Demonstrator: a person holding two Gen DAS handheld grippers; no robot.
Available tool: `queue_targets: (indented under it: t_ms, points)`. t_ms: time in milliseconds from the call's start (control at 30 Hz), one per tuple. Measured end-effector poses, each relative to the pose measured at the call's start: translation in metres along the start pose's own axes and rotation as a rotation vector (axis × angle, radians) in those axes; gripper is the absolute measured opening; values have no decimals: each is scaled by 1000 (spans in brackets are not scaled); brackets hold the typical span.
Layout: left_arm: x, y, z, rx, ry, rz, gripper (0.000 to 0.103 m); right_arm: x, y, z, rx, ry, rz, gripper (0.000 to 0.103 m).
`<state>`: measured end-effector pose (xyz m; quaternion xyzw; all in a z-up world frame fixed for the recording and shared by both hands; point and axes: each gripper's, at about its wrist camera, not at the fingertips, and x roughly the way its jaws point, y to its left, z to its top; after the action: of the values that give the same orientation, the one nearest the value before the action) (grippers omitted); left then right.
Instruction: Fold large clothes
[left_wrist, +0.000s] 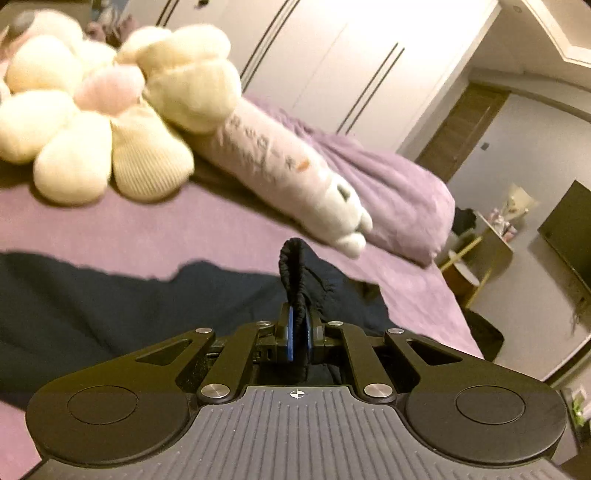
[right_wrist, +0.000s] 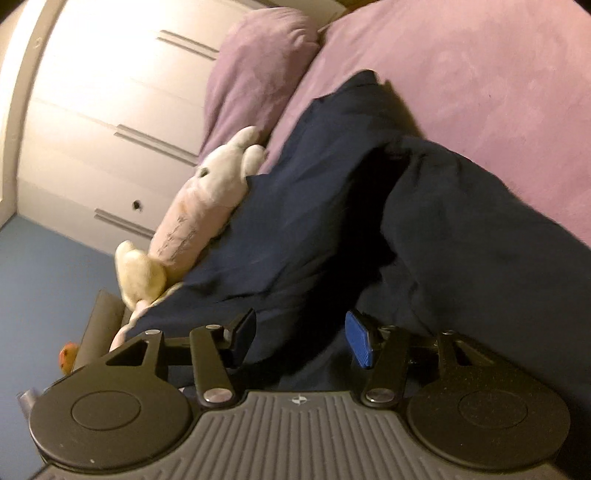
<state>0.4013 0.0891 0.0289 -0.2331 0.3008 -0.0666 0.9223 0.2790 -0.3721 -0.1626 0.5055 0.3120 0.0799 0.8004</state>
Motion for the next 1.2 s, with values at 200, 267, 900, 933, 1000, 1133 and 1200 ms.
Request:
queue_targets:
  t_ms: [200,267,900,933,1000,1133,1200]
  points:
    - [15,12,-10,34,39,52,8,7,14,27,-50,-85,-70,13]
    - [28,10,-25,66,71,53,9,-6,17,34,-73,-147,-67,13]
    - [68,-4,-80,344,4,210,9,-11,80,-6,-721,-293,-383,20]
    - [74,-3,-81,353,21,228,10,0,83,-10,-740,-289,-367,20]
    - [84,1,-84,333,65,254,11,21,87,-18,-775,-266,-354,20]
    - [92,8,-92,345,77,288,22,68,82,-22,-823,-182,-402,19]
    - [95,10,-94,343,81,294,24,82,75,-23,-826,-152,-424,19]
